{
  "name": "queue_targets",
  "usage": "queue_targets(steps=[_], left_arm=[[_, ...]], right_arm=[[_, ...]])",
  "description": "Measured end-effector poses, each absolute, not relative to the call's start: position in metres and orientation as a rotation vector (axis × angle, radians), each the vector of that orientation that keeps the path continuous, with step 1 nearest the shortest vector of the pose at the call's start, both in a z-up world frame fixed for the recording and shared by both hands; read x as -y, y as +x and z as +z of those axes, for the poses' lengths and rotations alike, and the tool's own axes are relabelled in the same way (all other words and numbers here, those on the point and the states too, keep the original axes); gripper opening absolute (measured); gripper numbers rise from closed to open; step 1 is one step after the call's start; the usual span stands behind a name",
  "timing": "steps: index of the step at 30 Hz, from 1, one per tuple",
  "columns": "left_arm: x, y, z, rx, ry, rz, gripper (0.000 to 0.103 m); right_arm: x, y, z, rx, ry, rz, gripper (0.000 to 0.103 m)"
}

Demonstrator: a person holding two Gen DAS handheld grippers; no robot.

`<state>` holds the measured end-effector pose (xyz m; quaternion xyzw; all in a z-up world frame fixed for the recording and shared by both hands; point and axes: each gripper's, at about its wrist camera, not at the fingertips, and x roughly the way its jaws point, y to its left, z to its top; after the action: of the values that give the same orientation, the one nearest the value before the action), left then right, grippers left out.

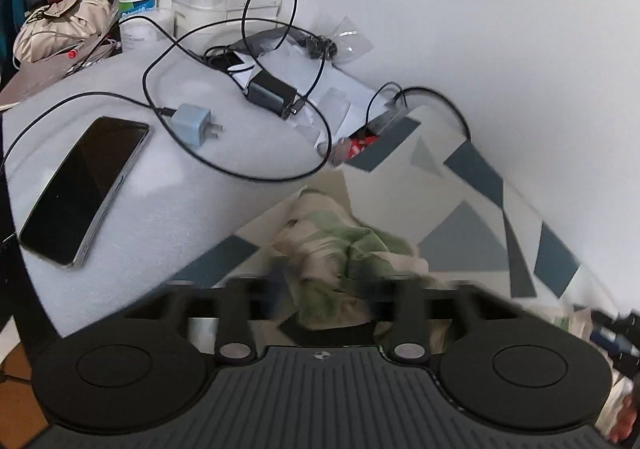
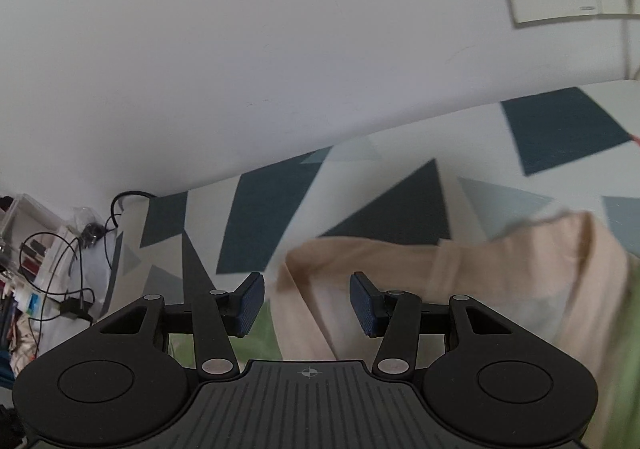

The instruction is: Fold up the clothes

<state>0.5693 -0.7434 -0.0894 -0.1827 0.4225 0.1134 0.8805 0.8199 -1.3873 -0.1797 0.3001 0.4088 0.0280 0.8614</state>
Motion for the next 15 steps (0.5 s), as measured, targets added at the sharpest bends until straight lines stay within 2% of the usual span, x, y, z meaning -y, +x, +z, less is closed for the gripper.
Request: queue_targets(steps=[1, 4, 7, 8, 9, 10, 11, 15], left_arm=[[0.745, 0.568, -0.092, -0.889, -0.391, 0.214, 0.075], [0.751, 0.568, -0.104, -0.953, -0.422, 0.136, 0.076], [0.758, 0.574, -0.124, -1.013, -0.457, 0.107, 0.075], [0.759, 0.574, -0.127, -1.013, -0.466, 0.107, 0.073], [0.761, 0.574, -0.13, -1.012, -0.475, 0.106, 0.067], [0.761, 0.576, -0.13, -1.004, -0.463, 0.114, 0.034], [0.761, 0.577, -0.129, -0.996, -0.451, 0.122, 0.007], [0.74, 0.583, -0.123, -0.924, -0.458, 0.258, 0.006]], right_arm=[[1.386, 0.825, -0.181, -0.86, 0.631, 0.073, 0.045], [1.38, 0.842, -0.186, -0.887, 0.629, 0.113, 0.045], [1.364, 0.829, -0.201, -0.908, 0.604, 0.155, 0.04], [1.361, 0.829, -0.201, -0.911, 0.59, 0.173, 0.031], [1.36, 0.824, -0.201, -0.917, 0.575, 0.187, 0.02], [1.359, 0.818, -0.2, -0.925, 0.56, 0.2, 0.003], [1.36, 0.813, -0.193, -0.876, 0.535, 0.191, 0.004], [1.371, 0.803, -0.169, -0.699, 0.497, 0.111, 0.004]])
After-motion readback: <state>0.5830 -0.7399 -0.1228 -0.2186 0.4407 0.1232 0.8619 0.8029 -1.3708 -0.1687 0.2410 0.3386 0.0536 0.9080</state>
